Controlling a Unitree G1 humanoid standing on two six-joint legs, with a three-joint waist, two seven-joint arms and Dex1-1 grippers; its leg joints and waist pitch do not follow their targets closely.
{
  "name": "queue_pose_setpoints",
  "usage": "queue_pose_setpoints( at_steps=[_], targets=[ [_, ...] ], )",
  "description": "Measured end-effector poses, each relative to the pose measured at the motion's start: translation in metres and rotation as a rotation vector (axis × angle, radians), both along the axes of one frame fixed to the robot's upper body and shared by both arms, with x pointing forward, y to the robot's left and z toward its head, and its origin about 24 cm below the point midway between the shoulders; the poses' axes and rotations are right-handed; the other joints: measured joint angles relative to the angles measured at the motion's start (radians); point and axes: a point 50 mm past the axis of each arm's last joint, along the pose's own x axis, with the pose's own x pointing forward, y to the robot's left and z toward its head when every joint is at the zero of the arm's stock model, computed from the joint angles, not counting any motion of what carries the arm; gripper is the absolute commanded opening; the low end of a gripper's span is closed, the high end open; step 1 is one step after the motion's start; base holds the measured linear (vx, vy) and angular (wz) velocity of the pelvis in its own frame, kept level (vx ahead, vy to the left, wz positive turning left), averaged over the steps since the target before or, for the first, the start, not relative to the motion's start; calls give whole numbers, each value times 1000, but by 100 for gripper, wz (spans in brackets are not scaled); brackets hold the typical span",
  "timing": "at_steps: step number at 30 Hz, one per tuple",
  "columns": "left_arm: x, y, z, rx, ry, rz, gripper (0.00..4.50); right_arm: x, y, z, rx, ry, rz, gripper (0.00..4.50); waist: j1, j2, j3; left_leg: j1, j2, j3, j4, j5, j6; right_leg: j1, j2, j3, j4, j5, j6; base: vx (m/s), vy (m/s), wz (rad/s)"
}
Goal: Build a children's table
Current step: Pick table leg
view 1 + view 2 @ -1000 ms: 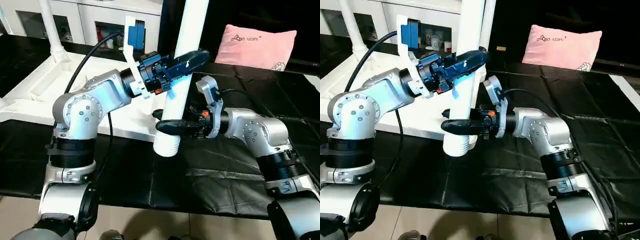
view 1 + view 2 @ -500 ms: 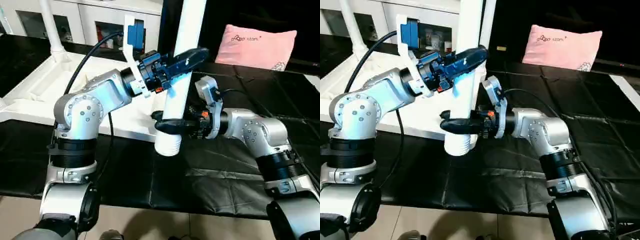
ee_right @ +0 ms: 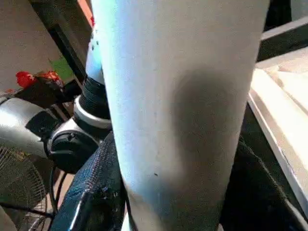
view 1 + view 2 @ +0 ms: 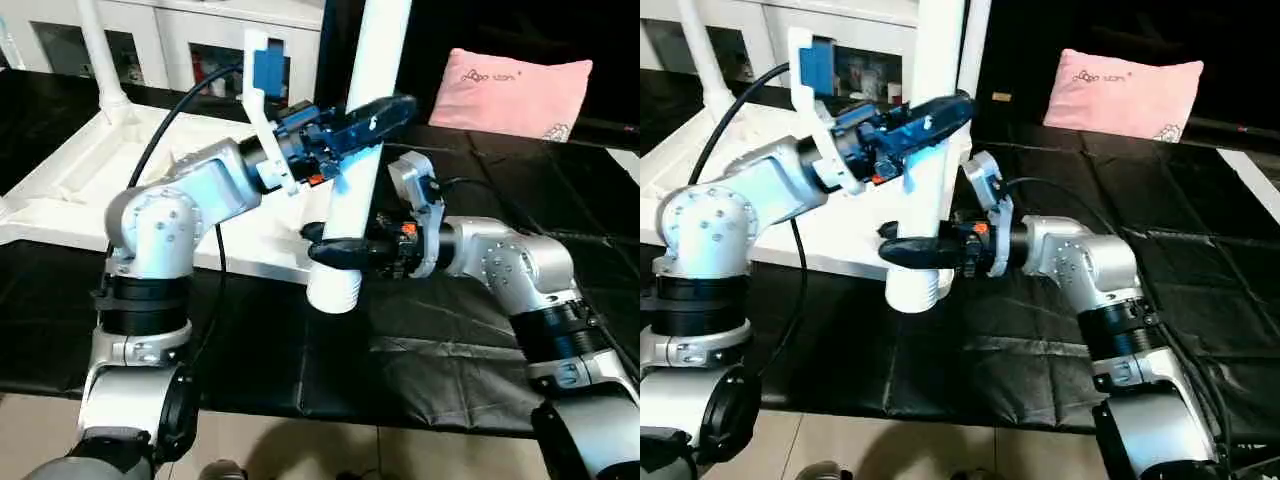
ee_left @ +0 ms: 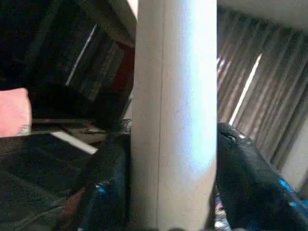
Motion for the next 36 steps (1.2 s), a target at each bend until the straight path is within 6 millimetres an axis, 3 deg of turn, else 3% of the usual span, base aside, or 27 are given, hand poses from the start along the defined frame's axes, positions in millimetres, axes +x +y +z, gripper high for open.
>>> queue_pose_setpoints(
  at_steps=[17, 21, 27, 30, 33, 36],
  targets=[
    [2, 0, 5, -259, 140, 22, 428, 7, 20, 6, 211, 45, -172, 198, 2, 0, 0, 0, 0, 0, 1, 0, 0, 0, 0, 0, 0, 0, 0, 0, 0, 0],
    [2, 9, 12, -378, 145, 16, 449, 10, 13, 3, 235, 88, -251, 194, 4, 0, 0, 0, 0, 0, 1, 0, 0, 0, 0, 0, 0, 0, -1, 0, 0, 0],
    [10, 44, 21, -477, 117, 132, 450, 14, 6, 1, 232, 97, -334, 191, -2, 3, 0, 1, -1, 0, 0, 0, -1, 0, 1, -1, 0, 1, -1, 0, 0, 0],
    [22, 57, 16, -404, 123, 275, 450, 17, 3, -2, 150, 26, -411, 191, -1, 7, -1, 1, -1, -1, 0, 0, -1, 1, 1, -1, -1, 1, 0, 0, 0, 0],
    [36, 67, 5, -192, 103, 468, 450, 19, 2, -11, 49, -30, -495, 191, 0, 7, -1, 1, -1, -3, 0, 1, -1, 1, 1, -1, -1, -1, 3, 0, 0, 0],
    [45, 61, -12, 81, 57, 572, 450, 21, 6, -15, -45, -118, -540, 191, -1, 7, -1, 0, 0, -3, 0, 0, -1, 1, 1, -1, -2, -1, 3, 0, 0, 0]
  ],
)
